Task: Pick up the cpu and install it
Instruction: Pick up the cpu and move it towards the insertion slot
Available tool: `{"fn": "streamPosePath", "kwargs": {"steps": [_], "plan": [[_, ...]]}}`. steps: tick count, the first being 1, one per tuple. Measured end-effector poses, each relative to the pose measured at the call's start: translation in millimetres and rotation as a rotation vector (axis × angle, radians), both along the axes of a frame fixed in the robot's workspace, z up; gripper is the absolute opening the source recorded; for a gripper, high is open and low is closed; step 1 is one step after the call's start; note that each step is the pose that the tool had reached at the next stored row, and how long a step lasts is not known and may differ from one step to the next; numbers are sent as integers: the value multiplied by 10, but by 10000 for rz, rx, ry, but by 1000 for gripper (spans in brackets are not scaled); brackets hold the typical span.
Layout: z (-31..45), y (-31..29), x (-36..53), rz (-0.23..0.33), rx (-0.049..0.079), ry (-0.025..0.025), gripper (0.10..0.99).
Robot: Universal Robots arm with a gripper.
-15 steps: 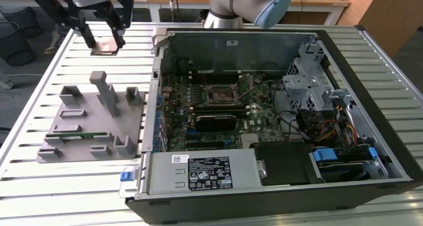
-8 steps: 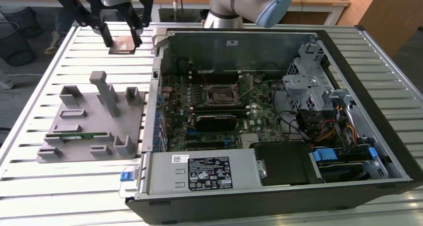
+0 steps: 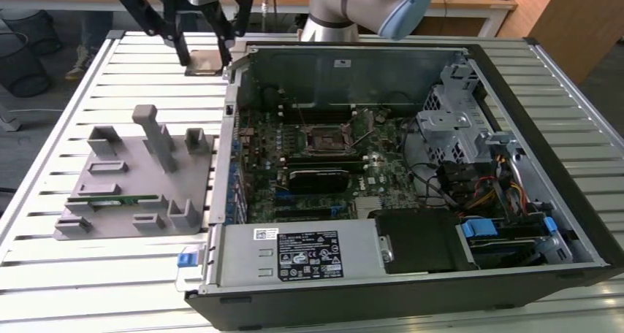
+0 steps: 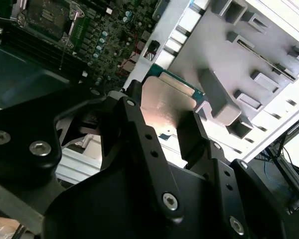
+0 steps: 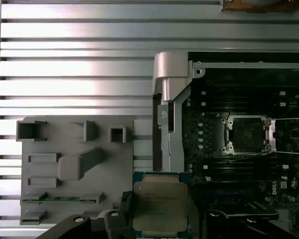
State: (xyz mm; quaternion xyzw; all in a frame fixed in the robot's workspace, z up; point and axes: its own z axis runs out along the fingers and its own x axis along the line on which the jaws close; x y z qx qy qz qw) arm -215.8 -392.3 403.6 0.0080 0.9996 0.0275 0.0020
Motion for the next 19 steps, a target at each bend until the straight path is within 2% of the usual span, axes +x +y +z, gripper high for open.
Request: {"fn": "streamPosePath", "kwargs": {"steps": [7,19], "plan": [[-10,51,246,0,0,0,529],[-24,84,783,0,1,-1,529]]}}
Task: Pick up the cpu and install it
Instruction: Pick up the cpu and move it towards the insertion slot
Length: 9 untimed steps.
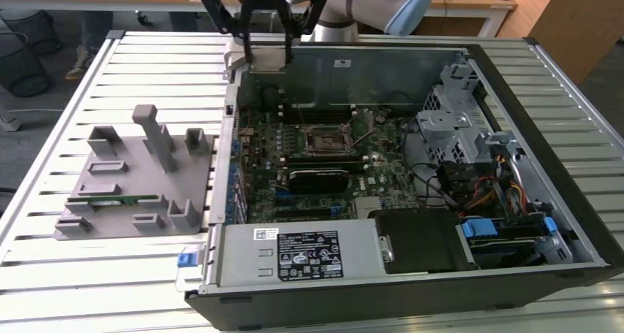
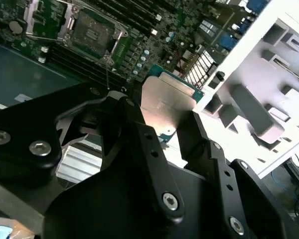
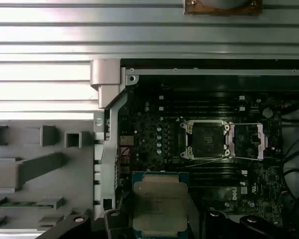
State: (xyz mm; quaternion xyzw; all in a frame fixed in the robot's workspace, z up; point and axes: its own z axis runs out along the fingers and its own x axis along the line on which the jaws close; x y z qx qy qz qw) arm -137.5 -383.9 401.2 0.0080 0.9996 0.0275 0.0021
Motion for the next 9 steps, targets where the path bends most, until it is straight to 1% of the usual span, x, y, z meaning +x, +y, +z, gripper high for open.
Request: {"fn": "streamPosePath", "kwargs": {"steps": [9], "plan": [[-8,11,409,1,0,0,529]]}}
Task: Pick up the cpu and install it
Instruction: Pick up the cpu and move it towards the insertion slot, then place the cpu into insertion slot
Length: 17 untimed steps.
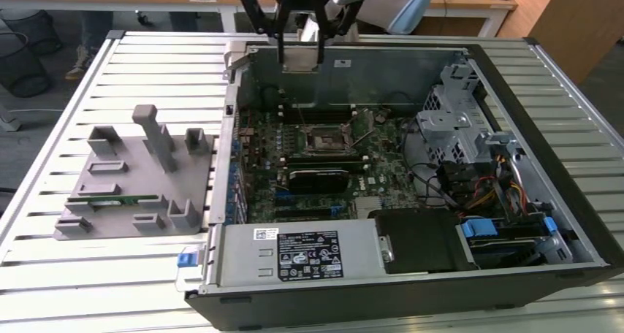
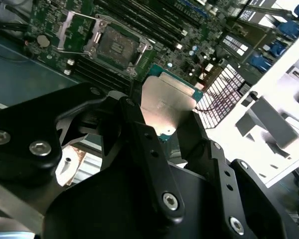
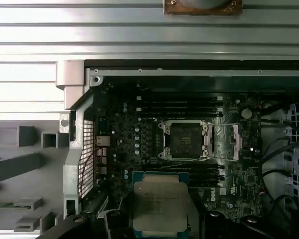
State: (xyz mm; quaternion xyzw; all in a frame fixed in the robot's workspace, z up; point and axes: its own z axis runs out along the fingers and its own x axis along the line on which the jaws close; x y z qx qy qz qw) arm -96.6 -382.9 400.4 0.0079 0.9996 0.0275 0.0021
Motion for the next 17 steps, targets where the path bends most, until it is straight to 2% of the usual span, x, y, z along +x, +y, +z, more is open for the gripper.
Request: {"fn": "streamPosePath", "kwargs": {"steps": [10,12,17], "plan": [[-17,10,455,-1,1,0,529],[-17,10,508,-11,-8,-1,529],[-18,10,551,-235,-41,0,529]]}}
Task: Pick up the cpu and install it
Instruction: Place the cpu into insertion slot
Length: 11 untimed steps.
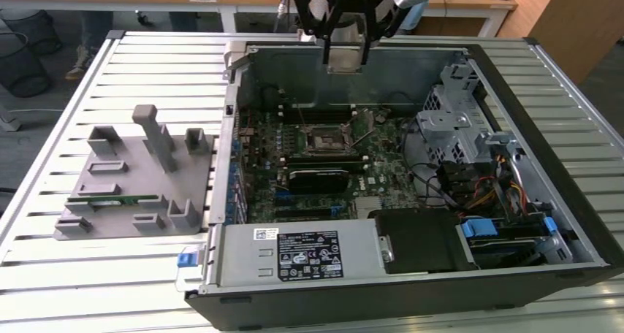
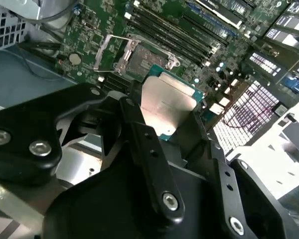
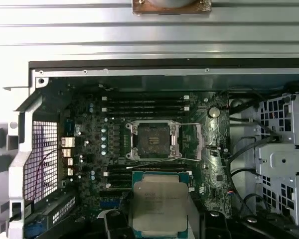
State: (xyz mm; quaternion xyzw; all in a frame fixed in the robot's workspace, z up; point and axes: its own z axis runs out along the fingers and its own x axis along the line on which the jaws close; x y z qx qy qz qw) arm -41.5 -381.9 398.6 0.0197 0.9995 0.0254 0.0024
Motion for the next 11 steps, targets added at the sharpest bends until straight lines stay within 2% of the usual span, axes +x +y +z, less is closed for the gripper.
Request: {"fn": "streamPosePath", "kwargs": {"steps": [11], "plan": [[-16,2,1,-1706,-13,1,529]]}}
